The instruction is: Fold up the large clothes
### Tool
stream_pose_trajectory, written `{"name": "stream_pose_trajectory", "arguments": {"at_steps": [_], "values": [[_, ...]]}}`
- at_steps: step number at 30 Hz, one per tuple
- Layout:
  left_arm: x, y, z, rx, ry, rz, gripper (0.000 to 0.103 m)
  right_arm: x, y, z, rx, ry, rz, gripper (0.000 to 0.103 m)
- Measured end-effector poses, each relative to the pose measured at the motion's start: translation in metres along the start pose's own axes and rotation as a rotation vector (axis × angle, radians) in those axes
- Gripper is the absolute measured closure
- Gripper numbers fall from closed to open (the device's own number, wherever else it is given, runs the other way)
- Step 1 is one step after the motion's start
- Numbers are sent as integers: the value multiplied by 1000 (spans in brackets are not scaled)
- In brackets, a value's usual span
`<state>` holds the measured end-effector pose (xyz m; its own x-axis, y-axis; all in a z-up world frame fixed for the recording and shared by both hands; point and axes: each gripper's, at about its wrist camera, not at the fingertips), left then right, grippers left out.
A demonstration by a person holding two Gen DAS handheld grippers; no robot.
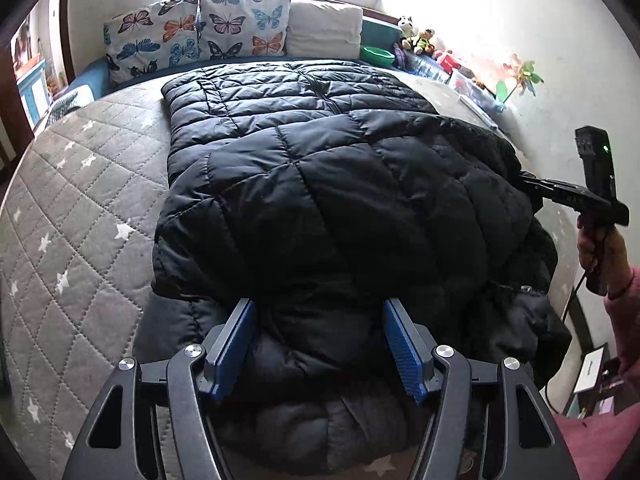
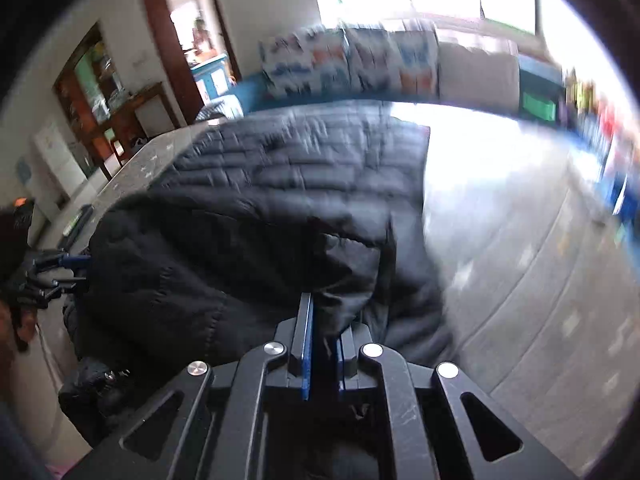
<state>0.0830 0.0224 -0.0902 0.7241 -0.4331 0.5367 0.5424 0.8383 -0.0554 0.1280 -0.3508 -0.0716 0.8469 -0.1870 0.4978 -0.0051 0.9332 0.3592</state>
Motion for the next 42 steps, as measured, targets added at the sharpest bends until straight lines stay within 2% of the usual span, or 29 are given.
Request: {"name": "stream_pose_trajectory", "arguments": {"at_steps": [4, 6, 9, 12, 15, 19, 25, 29, 33, 36, 39, 42], "values": [[12, -1, 17, -12, -17, -12, 35, 7, -1, 22, 21, -7, -32, 86], [21, 0, 35, -12, -48, -17, 35, 11, 4, 39, 4, -37, -12, 81], [39, 2, 56, 11, -95, -33, 33, 19, 16, 64, -19, -94, 20, 80], [62, 6, 62, 24, -122, -37, 33, 30, 33, 73, 15, -134, 47, 78], [88, 12, 51, 32, -125, -27, 33, 40, 56, 64, 44, -148, 98, 75], [107, 21, 22, 53, -112, -18, 33, 45, 75, 34, 67, -106, 129, 75], [99, 33, -26, -6, -63, 38, 33, 42, 69, -16, 30, -23, 113, 75], [89, 28, -41, 1, -63, 20, 33, 33, 52, -35, 26, 32, 96, 75], [78, 25, -49, -5, -63, 26, 33, 22, 45, -47, 4, 33, 150, 78], [70, 17, -50, 15, -57, 1, 33, 17, 41, -43, 18, 29, 130, 78], [63, 9, -48, 29, -54, -21, 33, 14, 45, -21, 11, 3, 118, 75], [57, 3, -46, 43, -57, -49, 32, 6, 51, -2, -19, -36, 169, 75]]}}
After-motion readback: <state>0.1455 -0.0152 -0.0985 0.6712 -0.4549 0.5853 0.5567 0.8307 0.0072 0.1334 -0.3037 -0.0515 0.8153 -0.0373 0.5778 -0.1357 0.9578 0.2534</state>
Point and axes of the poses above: each gripper's, at about its wrist camera, not at the fingertips, and z roughly against the way its jaws point, y to its left, x to its top, and after that the axes turned 15 degrees about -z, right-handed
